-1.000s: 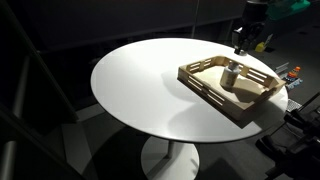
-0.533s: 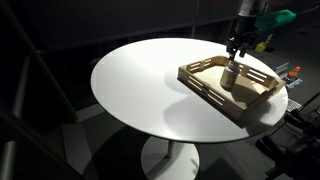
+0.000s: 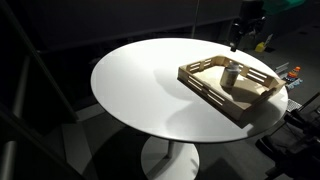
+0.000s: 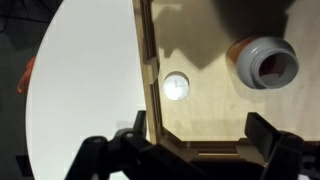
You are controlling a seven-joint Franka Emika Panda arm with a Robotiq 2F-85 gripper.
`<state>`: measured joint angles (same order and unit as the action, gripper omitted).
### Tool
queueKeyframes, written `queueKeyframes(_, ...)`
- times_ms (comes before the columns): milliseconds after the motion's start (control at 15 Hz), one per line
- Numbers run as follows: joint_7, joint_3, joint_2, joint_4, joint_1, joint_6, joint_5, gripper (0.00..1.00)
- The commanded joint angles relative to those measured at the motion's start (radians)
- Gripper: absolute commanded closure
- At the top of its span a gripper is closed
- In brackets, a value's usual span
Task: Place the bottle's lid on the tray
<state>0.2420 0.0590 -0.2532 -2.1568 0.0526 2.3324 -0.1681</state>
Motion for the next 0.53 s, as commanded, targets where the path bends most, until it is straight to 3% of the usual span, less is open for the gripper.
queueKeyframes(0, -0.056, -0.015, 0.107, -0.015, -0.015, -0.113, 0.028, 0.00)
queueKeyframes(267, -0.067, -0.015, 0.174, -0.024, -0.022, -0.181, 0.022, 0.00)
queueKeyframes(467, -0.039, -0.018, 0.151, -0.007, -0.019, -0.170, 0.005, 0.00)
